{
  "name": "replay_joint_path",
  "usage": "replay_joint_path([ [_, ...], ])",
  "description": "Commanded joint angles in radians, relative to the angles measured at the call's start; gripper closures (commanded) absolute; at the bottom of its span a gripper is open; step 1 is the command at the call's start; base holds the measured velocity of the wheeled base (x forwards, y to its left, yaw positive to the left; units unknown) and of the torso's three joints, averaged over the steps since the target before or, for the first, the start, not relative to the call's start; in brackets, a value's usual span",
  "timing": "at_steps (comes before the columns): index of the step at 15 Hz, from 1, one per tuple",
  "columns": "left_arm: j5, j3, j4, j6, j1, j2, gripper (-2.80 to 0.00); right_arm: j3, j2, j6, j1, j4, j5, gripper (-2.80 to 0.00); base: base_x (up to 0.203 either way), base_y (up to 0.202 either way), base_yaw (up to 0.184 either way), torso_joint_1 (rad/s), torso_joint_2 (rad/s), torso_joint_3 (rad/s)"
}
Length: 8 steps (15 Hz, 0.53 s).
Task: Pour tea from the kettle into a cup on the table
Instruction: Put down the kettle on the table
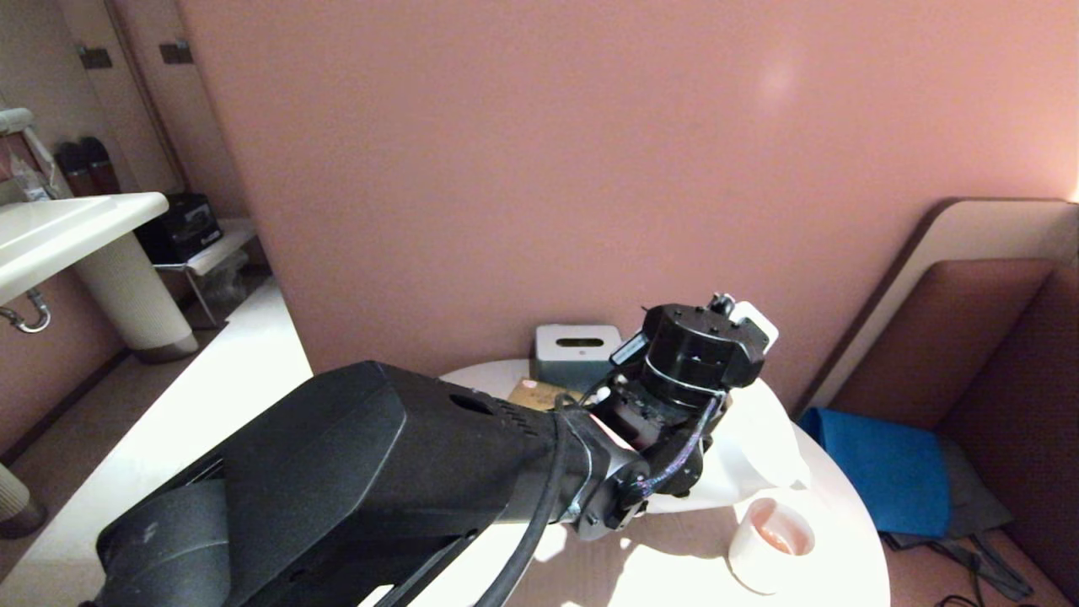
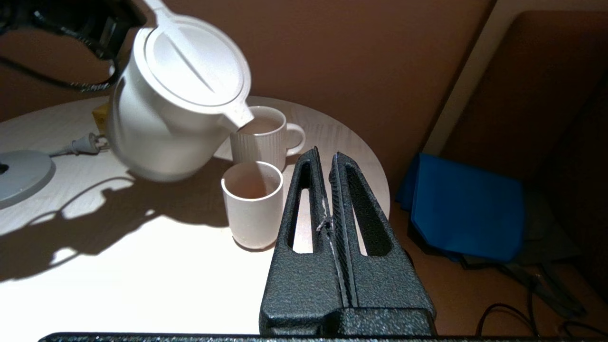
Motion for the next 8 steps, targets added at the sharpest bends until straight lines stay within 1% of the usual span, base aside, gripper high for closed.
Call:
replay_joint_path([
  [1, 0.002, 0.053, 0.025, -0.088, 0.002, -0.042, 0.0, 0.0, 0.001, 0.0, 0.0, 0.0, 0.001, 0.0, 0.0, 0.0, 0.0, 0.0, 0.0, 0.0],
  [5, 0.0, 0.155, 0.044, -0.3, 0.013, -0.095, 0.0, 0.0, 0.001, 0.0, 0.0, -0.001, 0.001, 0.0, 0.0, 0.0, 0.0, 0.0, 0.0, 0.0],
  [8, -0.006, 0.234, 0.043, -0.434, 0.025, -0.149, 0.0, 0.0, 0.001, 0.0, 0.0, -0.001, 0.001, 0.0, 0.0, 0.0, 0.0, 0.0, 0.0, 0.0],
])
